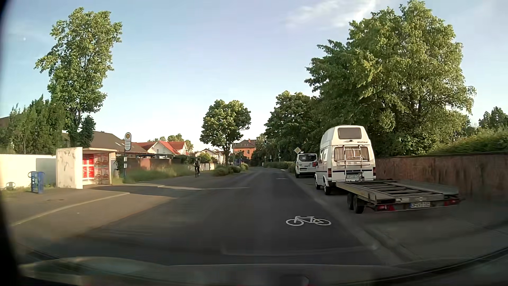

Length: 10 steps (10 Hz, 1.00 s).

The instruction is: Follow the waypoints while adhering to traffic rules and regulations

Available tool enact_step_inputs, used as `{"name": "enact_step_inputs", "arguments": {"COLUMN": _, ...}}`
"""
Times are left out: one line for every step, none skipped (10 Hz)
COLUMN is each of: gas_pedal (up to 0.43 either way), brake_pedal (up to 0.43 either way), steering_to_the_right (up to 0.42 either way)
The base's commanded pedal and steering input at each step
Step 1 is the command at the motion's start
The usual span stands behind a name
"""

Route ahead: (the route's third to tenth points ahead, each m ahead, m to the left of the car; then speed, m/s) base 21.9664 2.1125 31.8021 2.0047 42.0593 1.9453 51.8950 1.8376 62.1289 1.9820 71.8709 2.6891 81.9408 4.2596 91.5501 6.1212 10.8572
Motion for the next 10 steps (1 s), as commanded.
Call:
{"name": "enact_step_inputs", "arguments": {"gas_pedal": 0.028, "brake_pedal": 0.03, "steering_to_the_right": 0.005}}
{"name": "enact_step_inputs", "arguments": {"gas_pedal": 0.028, "brake_pedal": 0.03, "steering_to_the_right": 0.005}}
{"name": "enact_step_inputs", "arguments": {"gas_pedal": 0.028, "brake_pedal": 0.03, "steering_to_the_right": 0.004}}
{"name": "enact_step_inputs", "arguments": {"gas_pedal": 0.028, "brake_pedal": 0.03, "steering_to_the_right": 0.004}}
{"name": "enact_step_inputs", "arguments": {"gas_pedal": 0.028, "brake_pedal": 0.03, "steering_to_the_right": 0.005}}
{"name": "enact_step_inputs", "arguments": {"gas_pedal": 0.028, "brake_pedal": 0.03, "steering_to_the_right": 0.004}}
{"name": "enact_step_inputs", "arguments": {"gas_pedal": 0.028, "brake_pedal": 0.03, "steering_to_the_right": 0.004}}
{"name": "enact_step_inputs", "arguments": {"gas_pedal": 0.028, "brake_pedal": 0.03, "steering_to_the_right": 0.004}}
{"name": "enact_step_inputs", "arguments": {"gas_pedal": 0.028, "brake_pedal": 0.03, "steering_to_the_right": 0.004}}
{"name": "enact_step_inputs", "arguments": {"gas_pedal": 0.028, "brake_pedal": 0.03, "steering_to_the_right": 0.004}}
